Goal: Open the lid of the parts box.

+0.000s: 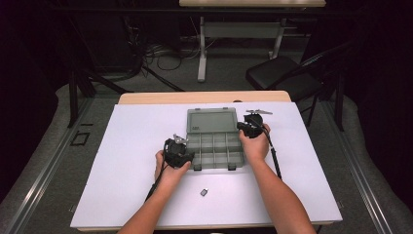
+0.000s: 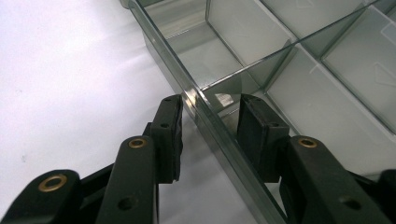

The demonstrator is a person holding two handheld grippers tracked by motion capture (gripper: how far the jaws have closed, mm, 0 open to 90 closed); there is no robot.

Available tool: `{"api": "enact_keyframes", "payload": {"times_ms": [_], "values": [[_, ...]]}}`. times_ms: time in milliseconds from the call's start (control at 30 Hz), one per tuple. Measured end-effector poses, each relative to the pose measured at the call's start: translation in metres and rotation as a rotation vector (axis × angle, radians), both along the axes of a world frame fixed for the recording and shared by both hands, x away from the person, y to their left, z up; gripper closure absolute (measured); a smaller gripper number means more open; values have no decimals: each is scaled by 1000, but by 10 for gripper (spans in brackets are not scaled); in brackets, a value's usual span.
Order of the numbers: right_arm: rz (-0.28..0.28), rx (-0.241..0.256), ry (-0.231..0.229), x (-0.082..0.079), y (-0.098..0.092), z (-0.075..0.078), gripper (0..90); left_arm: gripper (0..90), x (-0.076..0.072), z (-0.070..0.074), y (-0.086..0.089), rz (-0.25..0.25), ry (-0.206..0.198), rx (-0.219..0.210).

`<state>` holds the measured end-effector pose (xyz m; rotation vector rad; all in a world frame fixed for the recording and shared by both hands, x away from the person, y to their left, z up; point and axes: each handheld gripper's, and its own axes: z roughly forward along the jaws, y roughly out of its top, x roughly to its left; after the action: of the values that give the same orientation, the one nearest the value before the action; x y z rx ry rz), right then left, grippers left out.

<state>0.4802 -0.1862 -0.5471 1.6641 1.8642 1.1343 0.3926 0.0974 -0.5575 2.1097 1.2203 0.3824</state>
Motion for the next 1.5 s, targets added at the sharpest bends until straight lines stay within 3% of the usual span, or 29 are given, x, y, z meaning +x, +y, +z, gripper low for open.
{"api": "enact_keyframes", "payload": {"times_ms": [333,600,833,1033,1200,1367,1500], "values": [[-1,-5,1,-1,1,0,871,607,0,0,0,0,1,0],[19,-3,-19,-3,0,3,768,606,0,0,0,-4,8,-1],[34,-36,-49,-6,0,10,675,595,1,0,1,-1,4,-9],[39,-89,-73,-8,-1,13,591,456,2,2,2,-8,13,-14],[76,-116,-96,-14,1,18,554,401,3,12,8,-4,5,-51],[135,-136,-126,-23,4,27,544,400,1,26,13,-11,-2,-115],[180,-144,-134,-30,5,33,533,416,1,38,15,-30,-2,-130]]}}
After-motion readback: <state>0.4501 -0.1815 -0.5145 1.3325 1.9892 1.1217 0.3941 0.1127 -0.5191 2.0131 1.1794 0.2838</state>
